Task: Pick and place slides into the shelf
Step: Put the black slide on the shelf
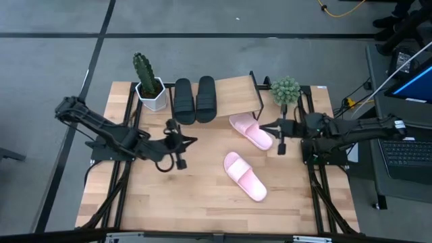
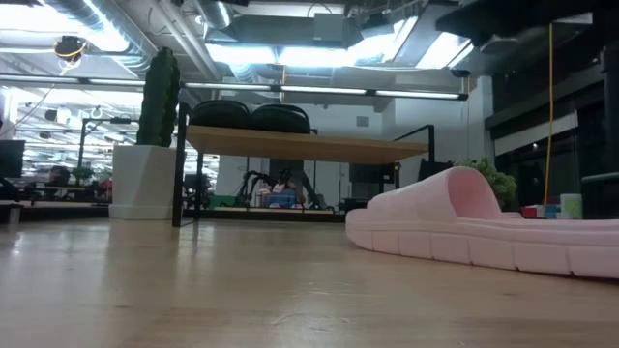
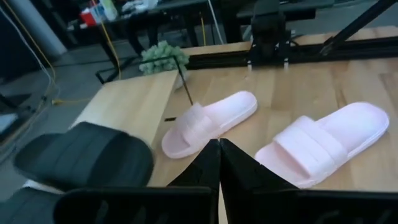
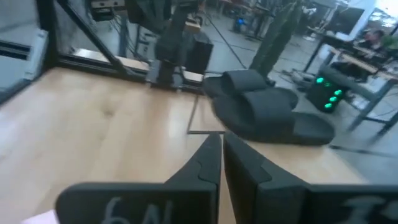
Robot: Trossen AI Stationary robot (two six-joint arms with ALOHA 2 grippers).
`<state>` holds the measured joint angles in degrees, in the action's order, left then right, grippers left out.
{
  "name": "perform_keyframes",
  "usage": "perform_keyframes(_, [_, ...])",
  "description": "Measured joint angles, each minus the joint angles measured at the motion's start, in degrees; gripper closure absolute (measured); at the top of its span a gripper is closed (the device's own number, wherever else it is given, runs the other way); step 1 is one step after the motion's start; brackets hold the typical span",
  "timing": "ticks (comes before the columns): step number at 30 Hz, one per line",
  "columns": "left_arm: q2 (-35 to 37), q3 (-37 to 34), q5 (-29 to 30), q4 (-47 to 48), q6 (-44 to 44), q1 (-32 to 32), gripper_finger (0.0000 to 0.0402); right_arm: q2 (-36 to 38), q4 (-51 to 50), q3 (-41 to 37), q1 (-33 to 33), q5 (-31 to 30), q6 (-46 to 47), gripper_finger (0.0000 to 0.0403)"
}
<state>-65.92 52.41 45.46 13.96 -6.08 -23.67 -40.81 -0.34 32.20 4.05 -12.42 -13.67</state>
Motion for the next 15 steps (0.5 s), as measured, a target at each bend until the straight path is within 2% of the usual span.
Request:
perform_keyframes(6, [8.83, -9.65, -0.32, -6.63, 6.45, 0.65, 0.0401, -12.94, -0.59, 10.01, -3.57, -0.67, -5.26, 0.0371])
perform_keyframes(11, [15.93, -15.71, -6.33, -8.01, 6.44, 3.08, 0.0402, -24.19, -3.82, 17.79, -6.22, -4.51, -9.04, 0.0347])
perform_keyframes(15, [20.09, -20.58, -7.23, -12.07, 4.9, 4.47, 0.0402, -32.12, -3.8, 22.97, -7.23, -4.48, -12.12, 0.0328])
